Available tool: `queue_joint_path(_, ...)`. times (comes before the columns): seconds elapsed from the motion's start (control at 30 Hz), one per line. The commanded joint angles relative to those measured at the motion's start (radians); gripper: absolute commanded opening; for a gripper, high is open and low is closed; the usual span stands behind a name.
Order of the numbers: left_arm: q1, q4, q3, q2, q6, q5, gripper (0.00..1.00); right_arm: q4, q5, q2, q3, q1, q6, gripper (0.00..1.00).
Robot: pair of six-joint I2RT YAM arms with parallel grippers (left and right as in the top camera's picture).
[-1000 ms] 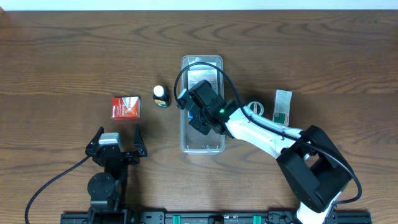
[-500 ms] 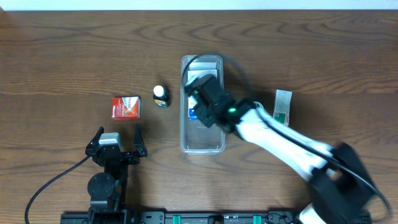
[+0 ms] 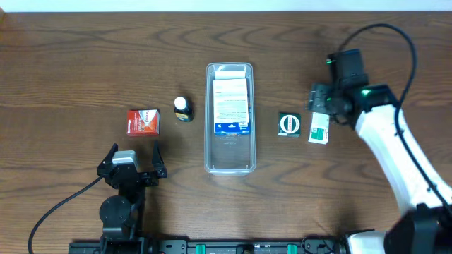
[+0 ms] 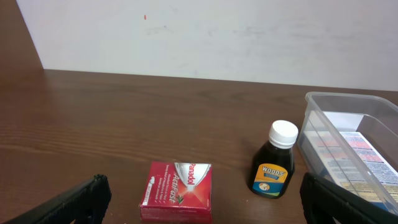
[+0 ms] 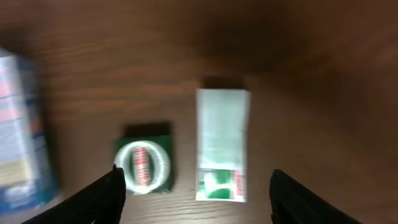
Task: Pack container
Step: 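Move the right gripper to the white-green box and grasp it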
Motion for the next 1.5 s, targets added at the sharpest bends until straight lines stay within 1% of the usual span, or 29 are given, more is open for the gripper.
queue_joint_path(0.0, 0.005, -0.022, -0.029, -0.004, 0.006, -0.005, 0.98, 0.001, -0.048, 0.075, -0.024, -0.043, 0.061, 0.74)
queue_joint_path(0.27, 0.005, -0.022, -0.029, -0.004, 0.006, -0.005, 0.98, 0.065, -0.054, 0.294, -0.026, -0.048, 0.06, 0.8)
queue_joint_path(0.33, 0.005, -0.022, -0.029, -0.004, 0.006, -0.005, 0.98, 0.079, -0.053, 0.337, -0.026, -0.048, 0.06, 0.8)
queue_joint_path(0.47, 0.005, -0.022, -0.029, -0.004, 0.006, -0.005, 0.98, 0.09, -0.053, 0.371, -0.026, -0.051, 0.06, 0.75)
queue_joint_path(0.6, 0.005, -0.022, -0.029, -0.004, 0.006, -0.005, 0.98, 0.105, -0.053, 0.37, -0.025, -0.051, 0.06, 0.6)
queue_joint_path(0.63, 0.005, -0.022, -0.029, -0.004, 0.006, -0.005, 0.98, 0.106, -0.053, 0.37, -0.025, -0.051, 0.06, 0.53)
queue_joint_path(0.73, 0.005, -0.022, -0.029, -0.004, 0.006, -0.005, 0.98, 0.105, -0.053, 0.367, -0.024, -0.051, 0.06, 0.41)
queue_joint_path(0.9, 0.005, -0.022, -0.029, -0.004, 0.006, -0.005, 0.98, 0.077, -0.069, 0.326, 0.002, -0.041, 0.04, 0.36)
queue_joint_path(1.03, 0.005, -0.022, -0.029, -0.004, 0.006, -0.005, 0.98, 0.055, -0.077, 0.227, 0.024, 0.002, 0.033, 0.37)
queue_joint_path(1.17, 0.005, -0.022, -0.029, -0.004, 0.006, -0.005, 0.98, 0.072, -0.08, 0.075, 0.042, 0.092, 0.03, 0.38)
queue_joint_path(1.3, 0.005, -0.022, -0.029, -0.004, 0.006, -0.005, 0.98, 0.148, -0.079, -0.041, 0.043, 0.214, 0.03, 0.4)
queue_joint_path(1.47, 0.005, -0.022, -0.029, -0.004, 0.006, -0.005, 0.98, 0.259, -0.063, -0.048, 0.043, 0.367, 0.03, 0.39)
